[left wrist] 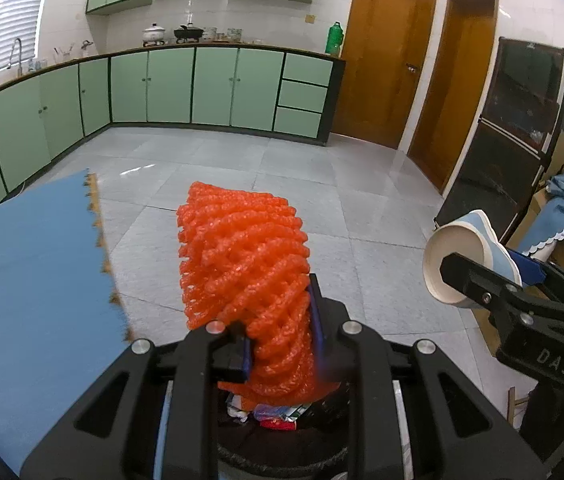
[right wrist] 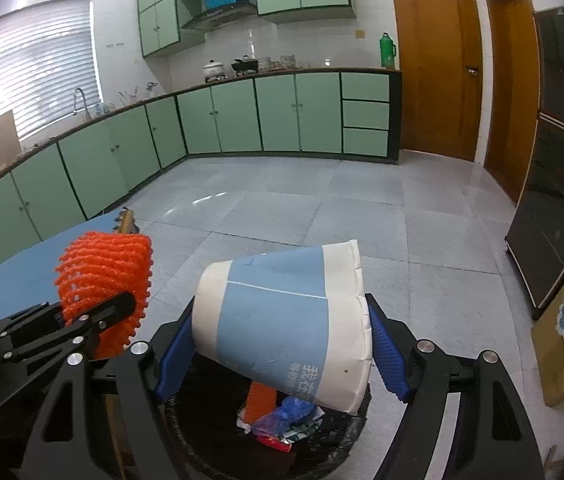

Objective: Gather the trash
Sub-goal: 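Carry the orange mesh net and paper cup over the black bin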

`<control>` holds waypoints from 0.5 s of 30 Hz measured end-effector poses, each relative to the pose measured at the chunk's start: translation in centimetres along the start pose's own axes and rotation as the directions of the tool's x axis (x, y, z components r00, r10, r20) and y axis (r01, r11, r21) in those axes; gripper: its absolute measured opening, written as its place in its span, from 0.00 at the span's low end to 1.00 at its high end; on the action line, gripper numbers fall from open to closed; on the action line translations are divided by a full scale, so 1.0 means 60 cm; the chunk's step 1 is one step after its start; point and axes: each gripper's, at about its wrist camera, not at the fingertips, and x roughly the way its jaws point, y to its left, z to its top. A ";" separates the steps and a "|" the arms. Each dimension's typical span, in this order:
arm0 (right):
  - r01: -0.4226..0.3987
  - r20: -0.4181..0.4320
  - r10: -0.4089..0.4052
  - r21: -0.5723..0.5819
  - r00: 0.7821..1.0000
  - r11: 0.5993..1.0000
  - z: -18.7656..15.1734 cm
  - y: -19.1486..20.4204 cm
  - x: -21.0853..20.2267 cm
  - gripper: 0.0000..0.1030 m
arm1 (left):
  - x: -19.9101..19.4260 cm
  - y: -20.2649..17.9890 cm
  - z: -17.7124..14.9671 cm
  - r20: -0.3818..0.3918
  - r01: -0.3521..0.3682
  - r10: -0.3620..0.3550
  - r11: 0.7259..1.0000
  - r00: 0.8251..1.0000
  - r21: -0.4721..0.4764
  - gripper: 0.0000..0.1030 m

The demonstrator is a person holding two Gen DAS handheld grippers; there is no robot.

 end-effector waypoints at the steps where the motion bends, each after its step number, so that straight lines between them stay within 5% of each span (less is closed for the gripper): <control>1: 0.001 -0.003 -0.001 0.005 1.000 1.000 0.000 -0.004 0.003 0.74 | 0.011 -0.004 -0.001 -0.007 0.005 -0.005 1.000 1.000 0.002 0.20; 15: -0.010 -0.092 0.012 0.022 0.996 1.000 -0.028 -0.034 0.103 0.74 | 0.077 0.023 0.005 -0.079 0.009 -0.012 0.999 0.997 -0.035 0.25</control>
